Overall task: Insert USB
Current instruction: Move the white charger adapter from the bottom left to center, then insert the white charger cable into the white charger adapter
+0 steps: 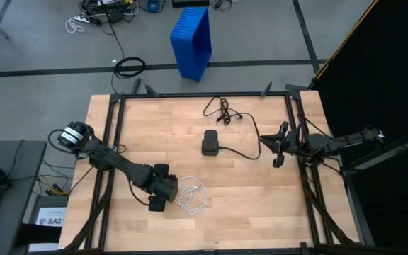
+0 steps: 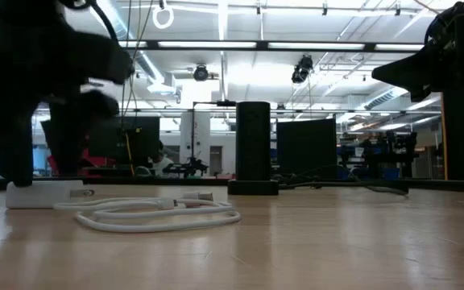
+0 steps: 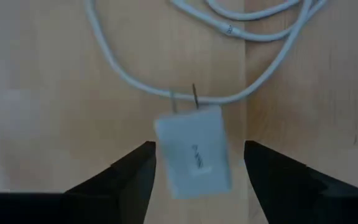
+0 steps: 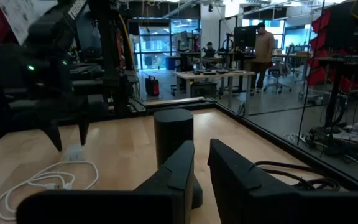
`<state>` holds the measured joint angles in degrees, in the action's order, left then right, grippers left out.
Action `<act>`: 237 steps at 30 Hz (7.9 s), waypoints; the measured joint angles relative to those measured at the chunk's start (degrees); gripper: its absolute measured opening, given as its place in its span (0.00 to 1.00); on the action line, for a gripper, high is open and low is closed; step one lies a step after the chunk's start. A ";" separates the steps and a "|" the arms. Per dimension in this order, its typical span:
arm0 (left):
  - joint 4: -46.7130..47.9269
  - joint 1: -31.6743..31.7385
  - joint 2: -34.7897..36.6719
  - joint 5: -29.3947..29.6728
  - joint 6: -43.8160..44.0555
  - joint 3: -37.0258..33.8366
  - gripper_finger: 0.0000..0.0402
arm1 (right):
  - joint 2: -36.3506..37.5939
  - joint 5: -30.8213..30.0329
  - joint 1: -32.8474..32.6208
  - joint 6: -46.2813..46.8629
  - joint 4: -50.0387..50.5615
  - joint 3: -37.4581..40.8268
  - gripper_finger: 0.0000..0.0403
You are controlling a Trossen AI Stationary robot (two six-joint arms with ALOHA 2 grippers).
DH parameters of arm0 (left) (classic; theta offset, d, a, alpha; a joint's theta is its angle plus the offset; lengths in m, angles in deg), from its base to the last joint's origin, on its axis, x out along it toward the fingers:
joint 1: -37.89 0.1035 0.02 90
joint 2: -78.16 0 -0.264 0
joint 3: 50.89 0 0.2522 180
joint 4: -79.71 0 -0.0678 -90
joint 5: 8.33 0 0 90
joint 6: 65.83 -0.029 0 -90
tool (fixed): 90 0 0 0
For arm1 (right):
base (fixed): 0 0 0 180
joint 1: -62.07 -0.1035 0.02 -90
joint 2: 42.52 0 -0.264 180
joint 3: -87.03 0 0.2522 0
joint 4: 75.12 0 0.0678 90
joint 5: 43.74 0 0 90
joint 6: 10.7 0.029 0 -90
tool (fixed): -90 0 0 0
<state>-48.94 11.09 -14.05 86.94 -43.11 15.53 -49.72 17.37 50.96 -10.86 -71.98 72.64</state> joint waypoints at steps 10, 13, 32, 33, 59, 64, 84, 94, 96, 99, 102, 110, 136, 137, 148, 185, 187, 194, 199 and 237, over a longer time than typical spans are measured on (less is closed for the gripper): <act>-4.24 1.26 0.22 1.15 -1.55 -4.89 0.37 | 0.00 0.00 0.02 0.00 -0.01 0.00 0.08; -4.35 1.26 0.22 2.76 -3.15 -4.93 0.35 | -0.02 0.00 0.01 0.00 -0.01 0.00 0.08; -5.49 0.69 -0.11 52.51 -26.01 9.28 0.35 | 0.00 4.45 0.35 7.38 -24.32 0.01 0.06; -7.64 0.77 -0.11 53.43 -28.11 9.40 0.35 | -0.01 4.36 0.42 8.40 -24.41 0.01 0.07; -34.71 4.47 -12.41 65.45 -55.56 10.92 0.35 | -69.75 2.83 -4.17 16.60 -29.94 -24.24 0.14; -35.30 4.25 -12.44 65.38 -54.67 12.10 0.35 | -79.03 1.18 -2.71 18.08 -30.24 -30.36 0.18; -33.24 3.75 -14.27 64.29 -50.76 13.01 0.35 | -87.32 2.79 -1.63 18.73 -32.45 -39.66 0.45; -37.14 2.81 -15.21 64.49 -51.32 12.80 0.35 | -87.17 10.12 0.22 21.14 -28.72 -39.73 0.18; -37.14 2.69 -15.21 64.17 -51.26 12.80 0.35 | -87.17 10.85 0.44 21.06 -28.49 -39.75 0.18; -37.13 2.36 -15.21 62.78 -51.02 12.80 0.35 | -87.17 12.18 0.46 20.74 -28.04 -39.74 0.18; -36.55 1.44 -15.15 63.92 -50.38 12.80 0.43 | -86.90 13.17 0.46 19.36 -27.00 -39.81 0.18; -27.17 -5.49 -7.57 70.52 -39.22 13.07 0.66 | -82.36 11.72 -2.32 18.21 -14.04 -39.26 0.18; -72.80 -5.76 4.26 31.97 -10.39 -22.18 0.63 | -83.80 -12.95 -17.37 29.77 -26.26 -20.56 0.18; -73.12 -5.15 4.26 30.35 -8.53 -22.79 0.63 | -83.76 -13.15 -17.31 30.01 -27.94 -19.58 0.18; -66.82 -2.02 3.61 25.34 -2.47 -23.75 0.63 | -83.80 -12.84 -16.90 27.09 -29.62 -17.22 0.26; -58.95 2.47 3.56 20.50 3.03 -22.88 0.52 | -86.42 0.95 -11.62 6.99 -14.93 -42.89 0.36; -58.75 2.94 3.56 18.91 2.28 -22.36 0.52 | -86.42 2.47 -11.33 6.99 -14.83 -43.29 0.36; -58.59 4.75 3.56 16.58 -0.28 -21.06 0.52 | -91.31 3.82 -10.24 7.89 -22.19 -42.42 0.33; -58.52 5.06 3.56 16.60 -0.26 -21.06 0.52 | -98.78 7.23 -9.85 4.89 -33.36 -42.50 0.34; -56.93 5.06 3.62 18.05 -3.02 -21.06 0.52 | -108.80 15.65 -7.28 2.51 -25.80 -54.55 0.28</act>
<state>-105.88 16.15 -10.43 104.98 -46.13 -5.53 -158.52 33.02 43.68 -8.35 -97.79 18.09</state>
